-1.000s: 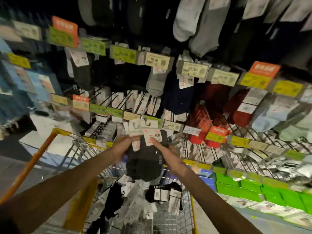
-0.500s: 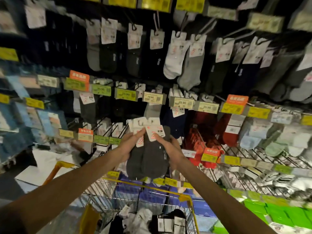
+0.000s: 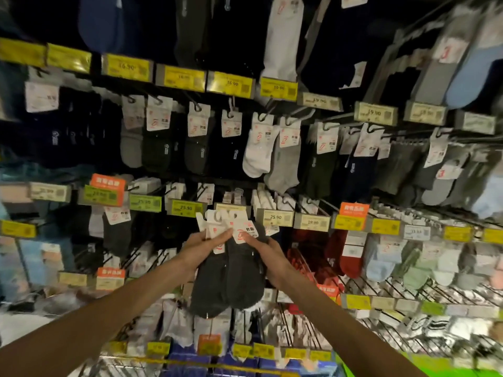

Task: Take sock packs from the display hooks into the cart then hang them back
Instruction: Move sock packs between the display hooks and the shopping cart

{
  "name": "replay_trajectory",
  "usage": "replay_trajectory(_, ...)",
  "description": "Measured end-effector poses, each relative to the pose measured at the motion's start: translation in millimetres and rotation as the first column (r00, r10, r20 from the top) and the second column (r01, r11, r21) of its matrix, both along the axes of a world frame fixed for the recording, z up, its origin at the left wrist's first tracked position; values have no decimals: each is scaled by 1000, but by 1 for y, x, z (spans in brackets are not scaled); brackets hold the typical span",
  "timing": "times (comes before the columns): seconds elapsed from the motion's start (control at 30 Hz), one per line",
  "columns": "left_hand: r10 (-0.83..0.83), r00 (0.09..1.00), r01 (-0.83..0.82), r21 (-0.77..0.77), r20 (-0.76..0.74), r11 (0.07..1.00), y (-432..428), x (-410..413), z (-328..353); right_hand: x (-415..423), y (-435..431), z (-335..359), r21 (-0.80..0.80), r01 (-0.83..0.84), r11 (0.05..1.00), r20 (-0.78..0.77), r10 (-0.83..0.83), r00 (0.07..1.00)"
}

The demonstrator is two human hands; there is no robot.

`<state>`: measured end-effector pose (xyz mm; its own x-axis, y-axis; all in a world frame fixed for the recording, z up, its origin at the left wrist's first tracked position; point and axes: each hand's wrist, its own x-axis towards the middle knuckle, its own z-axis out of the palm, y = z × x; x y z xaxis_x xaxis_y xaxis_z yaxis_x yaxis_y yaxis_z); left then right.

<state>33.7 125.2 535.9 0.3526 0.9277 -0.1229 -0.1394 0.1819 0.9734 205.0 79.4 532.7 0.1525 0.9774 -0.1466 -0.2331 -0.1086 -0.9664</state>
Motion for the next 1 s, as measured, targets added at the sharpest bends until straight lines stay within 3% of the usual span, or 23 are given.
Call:
replay_trajectory(0.23, 8, 999, -14, 126, 45, 992, 22, 0, 63, 3, 22, 56, 136, -10, 991, -38, 15, 999)
replay_trajectory(0.57, -2, 1000, 0, 224, 10, 975, 36, 16, 90, 21, 32, 71, 156, 76, 985, -106, -60, 993)
replay_trajectory(0.77, 8, 1000, -8, 184, 4, 983, 27, 17, 56, 31, 24, 45, 131, -22, 991, -55, 29, 998)
replay_trajectory(1.0, 81, 991, -69, 109, -107, 992, -4, -14, -35, 13, 7, -31, -102, -123, 987, -45, 119, 992)
